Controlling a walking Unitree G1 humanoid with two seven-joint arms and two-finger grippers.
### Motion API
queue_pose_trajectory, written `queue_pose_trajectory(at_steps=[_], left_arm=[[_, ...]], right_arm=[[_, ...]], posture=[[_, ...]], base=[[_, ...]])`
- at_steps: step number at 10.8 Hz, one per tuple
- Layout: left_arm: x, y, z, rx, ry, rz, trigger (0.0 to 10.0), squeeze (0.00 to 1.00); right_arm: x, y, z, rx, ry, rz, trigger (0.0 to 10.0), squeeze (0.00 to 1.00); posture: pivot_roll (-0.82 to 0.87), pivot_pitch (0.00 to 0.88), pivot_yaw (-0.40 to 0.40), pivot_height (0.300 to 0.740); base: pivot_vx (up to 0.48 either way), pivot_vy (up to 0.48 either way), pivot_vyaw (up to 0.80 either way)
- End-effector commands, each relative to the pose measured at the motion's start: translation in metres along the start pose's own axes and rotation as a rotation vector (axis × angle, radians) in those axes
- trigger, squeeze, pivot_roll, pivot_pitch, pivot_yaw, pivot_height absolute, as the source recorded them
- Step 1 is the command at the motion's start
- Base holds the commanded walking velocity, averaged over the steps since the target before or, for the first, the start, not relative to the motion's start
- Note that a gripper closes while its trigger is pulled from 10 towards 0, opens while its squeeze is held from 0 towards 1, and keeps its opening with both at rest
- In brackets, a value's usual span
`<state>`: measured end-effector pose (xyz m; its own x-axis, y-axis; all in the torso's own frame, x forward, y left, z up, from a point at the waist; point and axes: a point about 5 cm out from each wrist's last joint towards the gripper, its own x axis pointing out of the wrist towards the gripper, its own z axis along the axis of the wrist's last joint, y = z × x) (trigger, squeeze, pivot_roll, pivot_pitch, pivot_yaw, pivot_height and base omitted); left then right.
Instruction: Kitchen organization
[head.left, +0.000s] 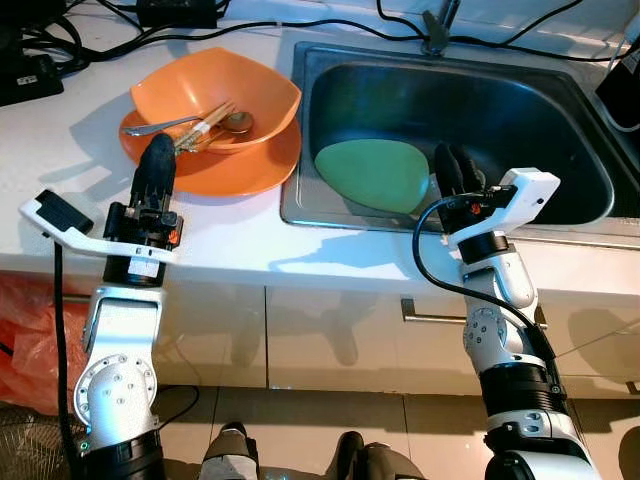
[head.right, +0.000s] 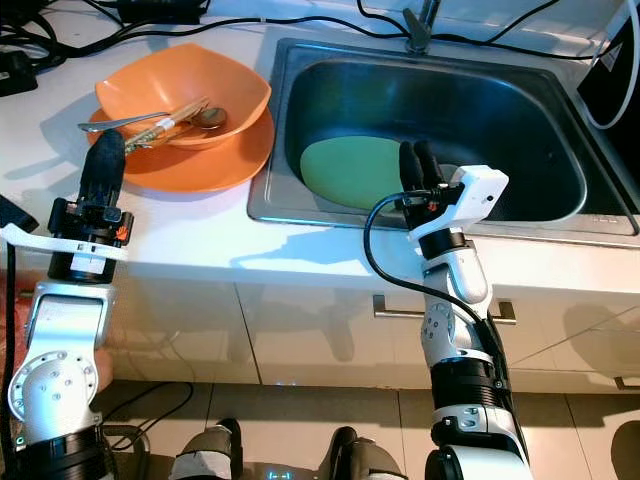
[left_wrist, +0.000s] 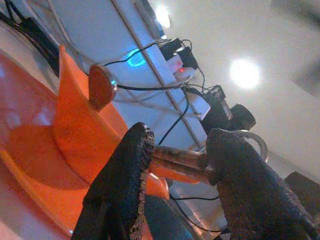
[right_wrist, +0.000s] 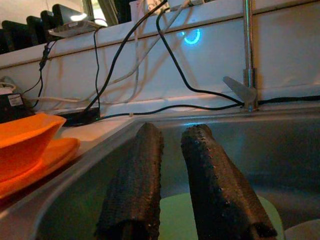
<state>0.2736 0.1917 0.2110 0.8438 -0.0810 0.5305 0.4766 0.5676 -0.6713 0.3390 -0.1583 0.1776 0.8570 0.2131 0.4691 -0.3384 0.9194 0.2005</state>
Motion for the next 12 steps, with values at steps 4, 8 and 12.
queue_pose_trajectory(at_steps=[4,8,12], left_arm=[[-0.0001,0.0050,-0.0076,0.020,0.045,0.031,4.0,0.00],[0.0004,0.0042,-0.0090,0.023,0.047,0.033,0.4,0.00],[0.0008,0.0043,-0.0093,0.020,0.043,0.035,0.0,0.00]], right_arm=[[-0.0059,-0.0033,-0.0092,0.018,0.041,-0.021,10.0,0.00],[-0.0050,-0.0040,-0.0087,0.015,0.040,-0.023,10.0,0.00],[-0.0053,-0.0052,-0.0086,0.014,0.043,-0.027,10.0,0.00]], posture=[[0.22,0.201,-0.077,0.740],[0.22,0.195,-0.078,0.740],[0.22,0.196,-0.081,0.740]], base=[[0.000,0.000,0.00],[0.000,0.000,0.00],[0.000,0.000,0.00]])
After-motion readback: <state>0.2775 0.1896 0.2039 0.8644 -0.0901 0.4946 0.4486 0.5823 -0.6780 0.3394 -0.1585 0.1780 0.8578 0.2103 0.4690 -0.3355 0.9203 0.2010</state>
